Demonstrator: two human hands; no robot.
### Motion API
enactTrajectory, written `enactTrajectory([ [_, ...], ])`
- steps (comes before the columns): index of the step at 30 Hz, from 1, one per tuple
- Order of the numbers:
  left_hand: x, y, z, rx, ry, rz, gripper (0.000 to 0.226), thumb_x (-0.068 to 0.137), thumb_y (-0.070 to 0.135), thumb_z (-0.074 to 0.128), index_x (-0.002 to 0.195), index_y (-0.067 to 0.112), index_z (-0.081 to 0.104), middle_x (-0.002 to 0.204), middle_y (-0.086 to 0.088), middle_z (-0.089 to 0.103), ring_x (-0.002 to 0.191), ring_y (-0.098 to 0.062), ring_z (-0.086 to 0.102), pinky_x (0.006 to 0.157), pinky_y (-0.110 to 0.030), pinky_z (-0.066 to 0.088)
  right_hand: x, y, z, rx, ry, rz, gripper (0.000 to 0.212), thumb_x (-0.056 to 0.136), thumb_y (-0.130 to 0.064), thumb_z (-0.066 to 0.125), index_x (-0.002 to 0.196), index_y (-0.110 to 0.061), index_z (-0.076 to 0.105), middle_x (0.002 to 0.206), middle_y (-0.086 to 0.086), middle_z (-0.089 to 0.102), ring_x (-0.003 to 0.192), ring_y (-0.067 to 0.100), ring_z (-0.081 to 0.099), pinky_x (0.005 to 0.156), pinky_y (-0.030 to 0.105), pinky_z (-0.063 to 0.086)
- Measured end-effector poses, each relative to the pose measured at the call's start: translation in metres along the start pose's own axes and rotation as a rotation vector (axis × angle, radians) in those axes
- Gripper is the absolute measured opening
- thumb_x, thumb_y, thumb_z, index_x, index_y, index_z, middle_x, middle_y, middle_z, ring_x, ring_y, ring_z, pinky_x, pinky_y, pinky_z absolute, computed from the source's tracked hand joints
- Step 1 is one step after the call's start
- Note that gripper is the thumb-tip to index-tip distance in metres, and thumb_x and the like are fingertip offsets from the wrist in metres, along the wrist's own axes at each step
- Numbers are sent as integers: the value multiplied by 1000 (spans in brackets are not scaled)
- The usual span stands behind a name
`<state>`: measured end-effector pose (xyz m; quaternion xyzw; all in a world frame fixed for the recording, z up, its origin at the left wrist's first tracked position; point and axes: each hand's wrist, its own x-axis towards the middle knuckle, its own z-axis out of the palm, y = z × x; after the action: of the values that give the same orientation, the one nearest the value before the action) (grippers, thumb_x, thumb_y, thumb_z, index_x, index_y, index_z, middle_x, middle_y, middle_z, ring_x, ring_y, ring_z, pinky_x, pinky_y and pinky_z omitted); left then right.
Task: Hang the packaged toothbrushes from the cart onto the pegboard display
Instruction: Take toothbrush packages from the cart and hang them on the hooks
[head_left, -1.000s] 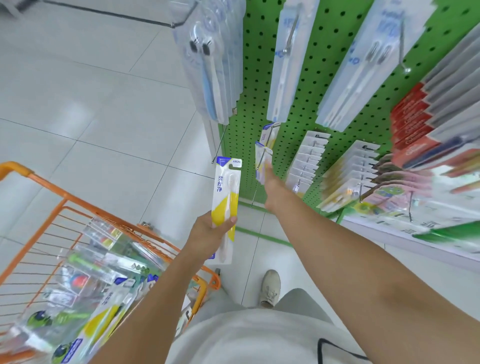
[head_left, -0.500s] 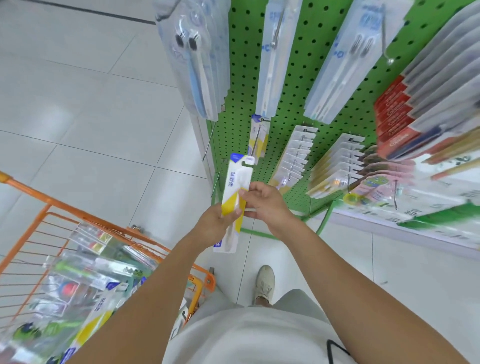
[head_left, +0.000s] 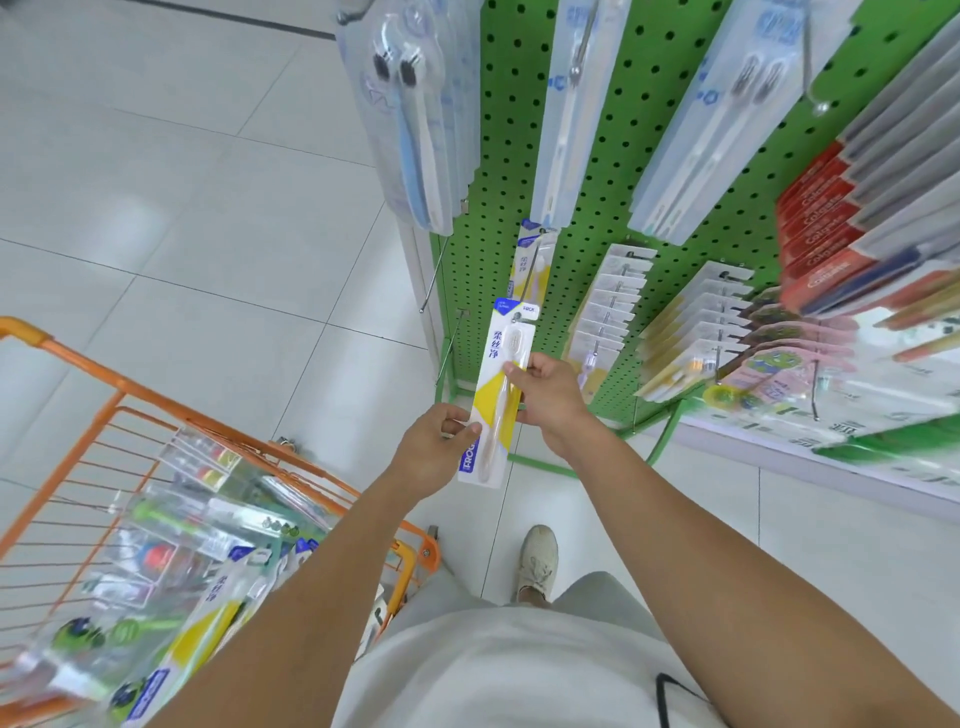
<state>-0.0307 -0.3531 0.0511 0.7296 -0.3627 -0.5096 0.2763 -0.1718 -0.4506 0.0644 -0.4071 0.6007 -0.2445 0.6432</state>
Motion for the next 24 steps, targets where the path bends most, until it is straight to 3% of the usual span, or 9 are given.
enactTrajectory([
  [3,-2,-5,-3,-20,36,-29,23,97,31,62,115,17,59,102,2,61,90,-17,59,73,-28,49,16,-4,0,-25,76,60,18,99,-22,64,81,-18,64,84,4,66,72,21,62,75,40,57],
  [5,-4,-8,-6,-22,60,-31,23,97,32,62,115,18,59,100,6,60,90,-17,60,79,-33,51,33,-10,2,-89,159,127,26,98,-40,62,93,-15,67,97,4,67,91,25,63,87,39,54],
  [7,-8,-11,-8,-23,67,-35,24,98,34,61,116,18,60,100,8,59,93,-18,61,85,-37,53,42,-21,3,-194,220,255,57,96,-62,50,117,-10,63,120,9,62,108,31,58,100,45,49],
  [9,-12,-14,-11,-44,77,-53,25,97,36,61,116,19,60,101,7,61,96,-19,63,89,-41,53,43,-30,5,-235,186,376,75,97,-71,33,129,-6,53,129,12,54,108,31,53,103,46,47],
  [11,-16,-18,-12,-69,95,-75,26,97,38,62,116,20,61,102,5,63,98,-22,64,91,-43,54,42,-30,6,-141,116,488,80,99,-69,22,150,-9,38,149,8,44,128,32,47,114,48,38],
  [14,-21,-28,-13,-109,124,-106,24,96,38,63,113,22,62,105,0,66,100,-24,65,91,-43,53,40,-4,9,175,136,637,79,99,-69,28,160,-19,19,165,6,24,149,31,29,121,52,27],
  [17,-32,-41,-14,-159,156,-141,23,97,37,63,113,21,62,106,-2,67,98,-22,65,88,-40,54,29,42,14,245,91,692,75,99,-65,37,151,-10,40,150,14,44,136,33,45,112,48,41],
  [20,-50,-60,-19,-231,244,-203,22,97,32,64,113,17,63,103,-4,67,91,-20,65,76,-34,53,9,80,22,220,-84,732,62,103,-55,41,133,-2,55,120,17,62,104,33,62,89,43,53],
  [24,-88,-97,-32,-235,475,-297,19,93,27,69,106,13,66,93,-3,67,78,-16,64,64,-21,49,-16,102,50,-72,-268,683,29,102,-33,57,105,-5,63,104,13,68,85,26,66,79,36,55],
])
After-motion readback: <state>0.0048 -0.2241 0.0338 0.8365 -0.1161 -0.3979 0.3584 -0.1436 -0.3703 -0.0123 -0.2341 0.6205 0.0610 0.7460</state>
